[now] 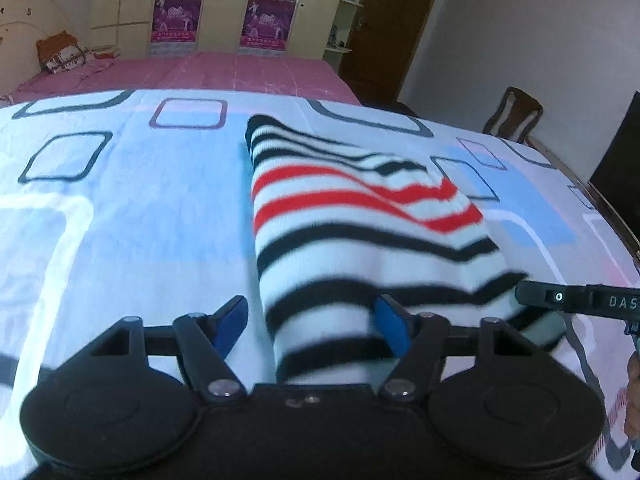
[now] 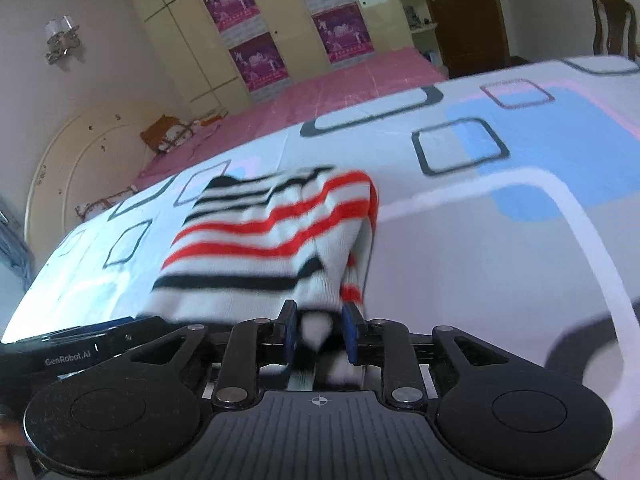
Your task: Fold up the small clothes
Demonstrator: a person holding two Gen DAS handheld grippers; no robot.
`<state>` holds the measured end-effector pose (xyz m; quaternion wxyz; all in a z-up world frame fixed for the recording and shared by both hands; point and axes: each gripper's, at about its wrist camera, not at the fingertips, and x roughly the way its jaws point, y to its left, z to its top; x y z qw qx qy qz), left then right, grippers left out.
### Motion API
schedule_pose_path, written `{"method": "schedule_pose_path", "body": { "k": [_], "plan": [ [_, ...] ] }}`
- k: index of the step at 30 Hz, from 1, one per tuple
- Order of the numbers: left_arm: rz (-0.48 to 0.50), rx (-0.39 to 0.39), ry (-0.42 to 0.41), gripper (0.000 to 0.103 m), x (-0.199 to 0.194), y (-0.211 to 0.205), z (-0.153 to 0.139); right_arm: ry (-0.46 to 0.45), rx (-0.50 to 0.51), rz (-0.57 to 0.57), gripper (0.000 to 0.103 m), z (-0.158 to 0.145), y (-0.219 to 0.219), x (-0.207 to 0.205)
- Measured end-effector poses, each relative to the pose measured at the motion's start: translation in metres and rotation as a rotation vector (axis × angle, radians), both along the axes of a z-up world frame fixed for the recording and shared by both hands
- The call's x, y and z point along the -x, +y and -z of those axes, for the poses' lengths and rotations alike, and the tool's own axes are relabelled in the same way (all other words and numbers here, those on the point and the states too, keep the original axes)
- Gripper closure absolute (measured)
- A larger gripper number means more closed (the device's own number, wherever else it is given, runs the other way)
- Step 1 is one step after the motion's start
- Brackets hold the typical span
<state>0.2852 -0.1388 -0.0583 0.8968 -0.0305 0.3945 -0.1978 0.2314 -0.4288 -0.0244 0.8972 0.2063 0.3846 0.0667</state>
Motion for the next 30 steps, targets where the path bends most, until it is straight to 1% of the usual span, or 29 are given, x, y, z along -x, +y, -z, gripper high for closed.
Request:
{"method": "schedule_pose_path", "body": {
  "k": [1, 3, 5, 6, 7, 8, 10, 12, 14, 16, 17, 18, 20, 21, 25, 30],
  "plan": [
    [0.001, 0.009, 0.011, 0.043, 0.003, 0.002, 0.002, 0.008, 0.007, -0.002, 0.079, 0.003, 0.002, 0.003],
    [0.003, 0.021, 0.034, 0.054, 0.005, 0.004, 0.009, 0.021, 0.036, 0.001, 0.079, 0.008, 0.007, 0.009],
    [0.01, 0.025, 0.031, 0.059, 0.006, 0.002, 0.011, 0.038, 0.06, 0.014, 0.079, 0.014, 0.01, 0.01],
    [0.012, 0.015, 0.02, 0.06, 0.007, 0.001, 0.011, 0.04, 0.056, 0.02, 0.08, 0.016, 0.01, 0.01],
    [0.016, 0.01, 0.013, 0.06, 0.007, 0.0, 0.012, 0.041, 0.051, 0.026, 0.084, 0.016, 0.011, 0.009],
    [0.015, 0.013, 0.013, 0.061, 0.006, 0.002, 0.013, 0.04, 0.049, 0.027, 0.085, 0.016, 0.013, 0.008],
    [0.018, 0.023, 0.017, 0.06, 0.004, 0.005, 0.015, 0.037, 0.053, 0.028, 0.085, 0.019, 0.014, 0.006],
    [0.02, 0.03, 0.03, 0.06, 0.002, 0.005, 0.017, 0.07, 0.072, 0.028, 0.084, 0.032, 0.01, 0.003],
    [0.015, 0.029, 0.043, 0.06, 0.001, 0.004, 0.013, 0.074, 0.042, 0.036, 0.084, 0.031, 0.006, 0.005],
    [0.01, 0.035, 0.054, 0.057, -0.001, 0.005, 0.007, 0.039, 0.068, 0.032, 0.083, 0.019, 0.006, 0.009],
    [0.012, 0.036, 0.053, 0.055, -0.002, 0.005, 0.002, 0.027, 0.067, 0.033, 0.081, 0.014, 0.005, 0.01],
    [0.007, 0.04, 0.047, 0.044, -0.003, 0.006, -0.001, 0.01, 0.06, 0.039, 0.078, 0.007, 0.003, 0.01],
    [-0.023, 0.07, 0.034, 0.032, -0.01, 0.009, -0.009, -0.025, 0.062, 0.053, 0.054, -0.003, 0.0, 0.006],
    [-0.033, 0.081, 0.034, 0.032, -0.014, 0.009, -0.011, -0.039, 0.061, 0.058, 0.051, -0.007, -0.001, 0.002],
    [-0.061, 0.105, 0.047, 0.032, -0.045, 0.004, -0.015, -0.048, 0.037, 0.064, 0.051, -0.011, -0.003, -0.031],
    [-0.098, 0.126, 0.069, 0.033, -0.083, -0.004, -0.009, -0.003, -0.02, 0.082, 0.051, 0.004, -0.007, -0.08]
  ]
}}
